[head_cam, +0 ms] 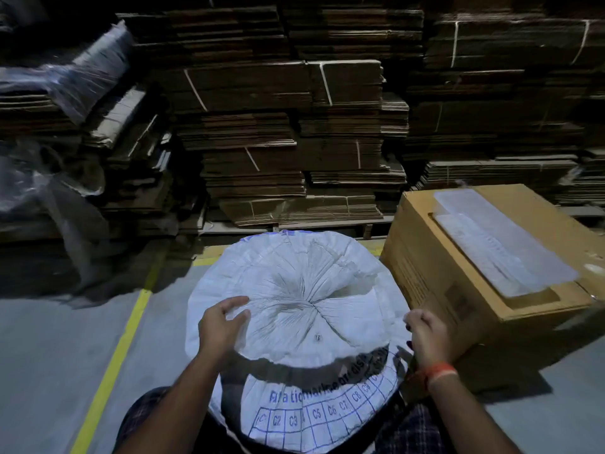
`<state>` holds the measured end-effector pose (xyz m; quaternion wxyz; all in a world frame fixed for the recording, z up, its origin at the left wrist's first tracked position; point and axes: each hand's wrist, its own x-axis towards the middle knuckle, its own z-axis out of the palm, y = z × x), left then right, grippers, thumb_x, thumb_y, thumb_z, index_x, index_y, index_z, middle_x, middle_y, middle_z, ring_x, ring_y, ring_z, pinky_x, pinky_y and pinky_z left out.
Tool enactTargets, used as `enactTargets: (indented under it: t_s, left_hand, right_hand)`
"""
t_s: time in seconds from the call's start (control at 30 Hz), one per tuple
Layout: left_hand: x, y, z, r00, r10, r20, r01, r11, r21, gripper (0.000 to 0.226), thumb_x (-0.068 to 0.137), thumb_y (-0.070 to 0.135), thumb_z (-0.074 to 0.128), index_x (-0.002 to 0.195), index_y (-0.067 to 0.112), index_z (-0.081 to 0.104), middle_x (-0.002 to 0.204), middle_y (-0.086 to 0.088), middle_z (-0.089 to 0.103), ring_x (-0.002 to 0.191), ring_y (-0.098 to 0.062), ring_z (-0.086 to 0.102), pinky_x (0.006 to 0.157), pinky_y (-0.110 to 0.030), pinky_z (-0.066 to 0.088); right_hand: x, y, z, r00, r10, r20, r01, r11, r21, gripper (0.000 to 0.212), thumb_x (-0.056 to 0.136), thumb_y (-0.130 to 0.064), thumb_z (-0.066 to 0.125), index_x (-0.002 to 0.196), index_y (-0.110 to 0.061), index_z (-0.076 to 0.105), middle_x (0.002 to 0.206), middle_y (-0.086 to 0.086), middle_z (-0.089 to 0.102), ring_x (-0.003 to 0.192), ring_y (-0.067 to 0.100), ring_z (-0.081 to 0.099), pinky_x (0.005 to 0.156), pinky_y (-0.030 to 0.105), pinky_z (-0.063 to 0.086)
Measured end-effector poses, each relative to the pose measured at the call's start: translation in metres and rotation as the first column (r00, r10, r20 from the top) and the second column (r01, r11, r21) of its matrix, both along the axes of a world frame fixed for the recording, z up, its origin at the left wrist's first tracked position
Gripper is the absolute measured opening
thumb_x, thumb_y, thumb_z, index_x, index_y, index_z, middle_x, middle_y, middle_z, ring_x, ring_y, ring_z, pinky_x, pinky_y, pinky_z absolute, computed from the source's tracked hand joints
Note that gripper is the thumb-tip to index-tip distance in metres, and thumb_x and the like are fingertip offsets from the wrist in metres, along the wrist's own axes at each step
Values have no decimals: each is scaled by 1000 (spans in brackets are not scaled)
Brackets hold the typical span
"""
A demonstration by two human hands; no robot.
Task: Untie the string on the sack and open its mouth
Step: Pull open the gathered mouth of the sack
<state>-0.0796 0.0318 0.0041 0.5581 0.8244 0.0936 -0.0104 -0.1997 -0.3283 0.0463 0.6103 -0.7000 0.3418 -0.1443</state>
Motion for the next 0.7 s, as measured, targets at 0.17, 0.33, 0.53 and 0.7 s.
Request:
enactTargets:
  t_s: [0.17,0.33,0.53,0.7]
  left_hand:
    - [-6,-1,-3,1000,-9,27,10,1000,-3,19,89,16,80,105,27,82,116,10,78,119,-15,67,108,-35,48]
    - [-5,2,3,993,-118,-1,118,991,-65,27,89,13,80,113,25,80,125,10,75,125,-14,64,108,-33,45]
    - [-14,15,30,999,18,43,-17,999,-30,29,85,18,85,113,27,81,121,5,76,119,-15,65,107,-43,52]
    - [-57,13,31,981,195,20,-195,981,22,26,81,23,87,105,31,82,112,-6,81,113,-21,73,97,-44,57]
  right_hand:
    - [27,-4,22,970,237,-60,-220,953,209,30,96,-11,67,125,-1,64,133,8,50,95,16,57,48,18,52]
    - [50,5,-2,883,449,-135,-443,894,74,43,84,1,78,125,3,67,131,25,63,98,24,68,63,14,56]
    - [71,-13,25,822,481,-305,-563,768,-306,37,88,-9,77,123,-18,73,124,0,63,49,-3,60,47,20,49]
    - [87,-42,58,873,332,-357,-477,732,-486,33,86,-6,78,118,-15,76,111,13,73,67,20,66,52,15,53]
